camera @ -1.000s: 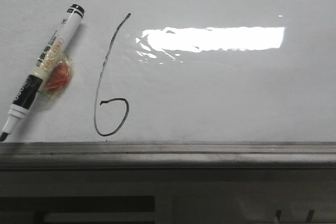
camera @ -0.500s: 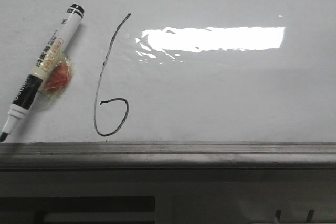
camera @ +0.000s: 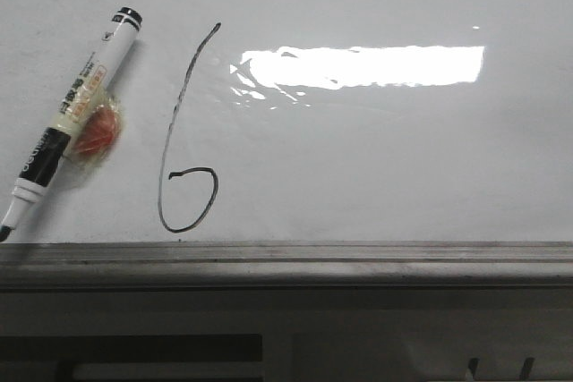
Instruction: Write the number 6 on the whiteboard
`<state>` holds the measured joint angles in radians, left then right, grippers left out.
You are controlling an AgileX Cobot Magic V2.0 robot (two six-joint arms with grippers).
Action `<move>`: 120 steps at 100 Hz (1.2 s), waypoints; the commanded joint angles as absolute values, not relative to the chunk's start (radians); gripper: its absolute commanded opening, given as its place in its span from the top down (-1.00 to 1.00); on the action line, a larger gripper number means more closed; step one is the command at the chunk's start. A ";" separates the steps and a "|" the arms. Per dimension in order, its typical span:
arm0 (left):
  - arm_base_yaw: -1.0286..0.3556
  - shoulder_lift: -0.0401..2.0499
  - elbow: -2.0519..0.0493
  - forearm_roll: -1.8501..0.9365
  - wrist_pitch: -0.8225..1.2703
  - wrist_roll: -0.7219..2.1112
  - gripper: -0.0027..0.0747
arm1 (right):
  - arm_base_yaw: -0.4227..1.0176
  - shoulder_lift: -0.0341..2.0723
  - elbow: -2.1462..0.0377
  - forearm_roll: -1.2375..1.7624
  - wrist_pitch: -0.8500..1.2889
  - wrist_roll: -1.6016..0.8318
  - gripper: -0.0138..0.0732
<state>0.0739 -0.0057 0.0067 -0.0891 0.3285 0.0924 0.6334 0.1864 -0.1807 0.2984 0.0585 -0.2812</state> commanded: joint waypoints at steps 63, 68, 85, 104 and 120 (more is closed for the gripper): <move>0.073 -0.034 0.011 -0.093 0.261 0.092 0.99 | 0.063 0.195 -0.191 -0.034 -0.037 -0.054 0.83; 0.073 -0.034 0.011 -0.093 0.261 0.092 0.99 | 0.029 0.195 -0.177 -0.034 -0.037 -0.049 0.83; 0.073 -0.034 0.011 -0.093 0.261 0.092 0.99 | -0.046 0.161 -0.113 -0.038 -0.033 -0.018 0.83; 0.073 -0.034 0.011 -0.093 0.261 0.092 0.99 | -0.094 0.127 -0.030 -0.049 -0.035 0.008 0.83; 0.073 -0.034 0.011 -0.093 0.261 0.092 0.99 | -0.108 0.079 0.025 -0.058 -0.032 0.012 0.83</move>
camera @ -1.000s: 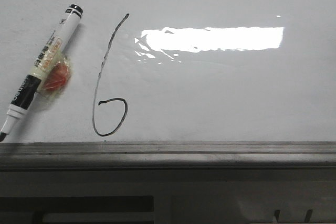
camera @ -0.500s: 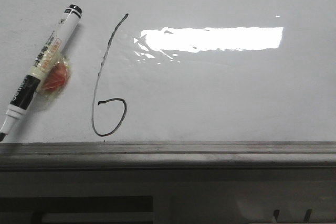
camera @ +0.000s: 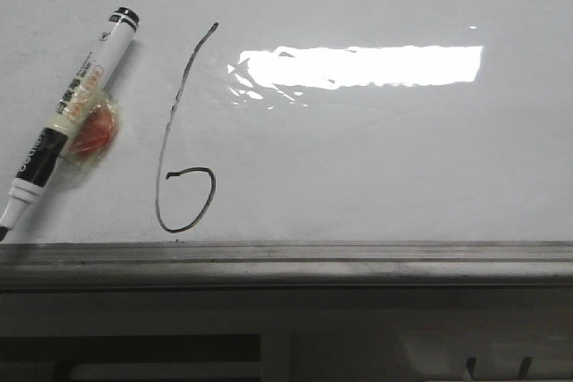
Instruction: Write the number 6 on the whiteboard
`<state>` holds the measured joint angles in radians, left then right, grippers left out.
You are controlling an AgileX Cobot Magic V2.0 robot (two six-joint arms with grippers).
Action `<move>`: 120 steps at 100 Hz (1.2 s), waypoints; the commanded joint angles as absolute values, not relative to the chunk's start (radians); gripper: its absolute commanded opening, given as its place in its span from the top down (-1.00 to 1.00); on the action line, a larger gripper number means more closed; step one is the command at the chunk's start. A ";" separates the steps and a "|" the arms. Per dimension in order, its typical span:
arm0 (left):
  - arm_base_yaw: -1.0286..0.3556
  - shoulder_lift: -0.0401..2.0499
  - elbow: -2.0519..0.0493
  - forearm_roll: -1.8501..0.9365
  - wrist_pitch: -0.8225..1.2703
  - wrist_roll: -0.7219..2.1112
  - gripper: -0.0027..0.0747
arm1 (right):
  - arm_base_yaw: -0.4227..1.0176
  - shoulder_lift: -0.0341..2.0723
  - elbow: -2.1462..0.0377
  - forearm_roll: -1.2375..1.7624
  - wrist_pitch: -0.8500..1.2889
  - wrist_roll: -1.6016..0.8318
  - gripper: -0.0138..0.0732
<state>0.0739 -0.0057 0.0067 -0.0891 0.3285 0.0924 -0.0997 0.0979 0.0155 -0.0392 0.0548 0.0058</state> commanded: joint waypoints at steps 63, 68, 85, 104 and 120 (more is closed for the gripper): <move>0.073 -0.032 0.011 -0.093 0.261 0.092 0.99 | -0.108 -0.031 0.025 -0.100 0.289 0.012 0.83; 0.073 -0.032 0.011 -0.093 0.261 0.092 0.99 | -0.108 -0.031 0.025 -0.100 0.303 0.012 0.83; 0.073 -0.032 0.011 -0.093 0.261 0.092 0.99 | -0.108 -0.031 0.025 -0.100 0.303 0.012 0.83; 0.073 -0.032 0.011 -0.093 0.261 0.092 0.99 | -0.108 -0.031 0.025 -0.098 0.307 0.012 0.83; 0.073 -0.032 0.011 -0.093 0.261 0.092 0.99 | -0.108 -0.031 0.025 -0.098 0.307 0.012 0.83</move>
